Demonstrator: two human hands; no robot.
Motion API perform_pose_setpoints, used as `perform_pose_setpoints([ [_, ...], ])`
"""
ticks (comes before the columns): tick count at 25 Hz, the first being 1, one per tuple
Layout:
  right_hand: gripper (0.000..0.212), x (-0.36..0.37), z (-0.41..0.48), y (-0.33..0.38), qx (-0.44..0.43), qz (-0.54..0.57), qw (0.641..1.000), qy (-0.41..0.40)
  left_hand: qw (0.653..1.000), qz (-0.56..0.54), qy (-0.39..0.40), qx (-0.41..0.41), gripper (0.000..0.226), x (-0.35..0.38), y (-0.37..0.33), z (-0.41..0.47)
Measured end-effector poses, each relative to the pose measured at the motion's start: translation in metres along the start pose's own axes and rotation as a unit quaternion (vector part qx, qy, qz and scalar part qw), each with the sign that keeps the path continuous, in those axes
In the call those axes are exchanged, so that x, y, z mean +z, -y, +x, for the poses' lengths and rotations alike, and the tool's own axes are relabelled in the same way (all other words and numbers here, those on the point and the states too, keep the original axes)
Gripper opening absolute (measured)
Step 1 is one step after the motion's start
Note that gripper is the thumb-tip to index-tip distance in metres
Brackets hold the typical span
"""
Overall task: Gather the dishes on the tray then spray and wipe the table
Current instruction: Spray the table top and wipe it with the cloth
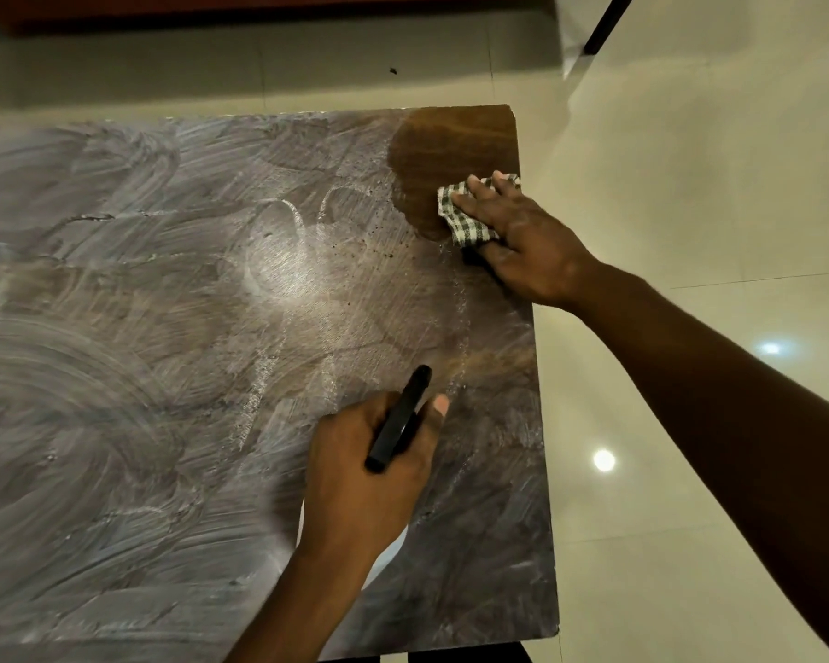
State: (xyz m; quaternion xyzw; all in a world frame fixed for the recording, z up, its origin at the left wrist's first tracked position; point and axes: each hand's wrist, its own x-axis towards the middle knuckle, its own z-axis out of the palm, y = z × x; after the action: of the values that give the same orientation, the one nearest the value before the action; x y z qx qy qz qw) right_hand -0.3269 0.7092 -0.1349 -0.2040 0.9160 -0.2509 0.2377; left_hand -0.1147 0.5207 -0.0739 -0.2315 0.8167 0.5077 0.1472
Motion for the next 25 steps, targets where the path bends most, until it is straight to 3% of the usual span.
perform_pose_setpoints([
  [3,0.071,-0.001,-0.021,-0.014,-0.074,-0.024,0.995,0.055,1.000,-0.020,0.018,-0.006,0.047,-0.005,0.006,-0.004],
  [6,0.068,-0.008,-0.018,-0.024,0.018,0.016,0.999,-0.023,0.999,-0.005,0.048,0.005,0.041,-0.012,0.010,-0.011],
  [8,0.068,0.005,-0.013,-0.007,0.045,-0.018,0.998,-0.037,0.999,0.005,0.045,0.002,0.048,-0.016,0.013,-0.016],
  [12,0.076,0.045,-0.054,0.019,-0.151,-0.100,0.979,0.096,0.999,-0.002,0.039,-0.020,0.053,-0.021,0.021,-0.022],
  [14,0.075,0.042,-0.074,0.005,-0.178,-0.105,0.972,0.112,0.999,-0.014,0.044,-0.023,0.045,-0.023,0.024,-0.023],
  [15,0.074,0.037,-0.074,-0.003,-0.156,-0.098,0.979,0.085,0.998,-0.018,0.053,-0.019,0.041,-0.024,0.024,-0.023],
  [18,0.074,0.030,-0.050,-0.003,0.015,-0.052,0.998,-0.025,0.998,-0.012,0.068,-0.007,0.042,-0.026,0.024,-0.027],
  [20,0.076,0.044,-0.041,0.020,0.046,-0.051,0.997,-0.037,0.998,0.007,0.067,-0.010,0.049,-0.027,0.025,-0.031],
  [23,0.074,0.071,-0.076,0.033,-0.117,-0.093,0.988,0.049,0.998,0.026,0.062,-0.016,0.053,-0.028,0.028,-0.035],
  [25,0.071,0.068,-0.105,0.016,-0.147,-0.092,0.983,0.059,0.998,0.014,0.064,-0.019,0.046,-0.030,0.031,-0.040],
])
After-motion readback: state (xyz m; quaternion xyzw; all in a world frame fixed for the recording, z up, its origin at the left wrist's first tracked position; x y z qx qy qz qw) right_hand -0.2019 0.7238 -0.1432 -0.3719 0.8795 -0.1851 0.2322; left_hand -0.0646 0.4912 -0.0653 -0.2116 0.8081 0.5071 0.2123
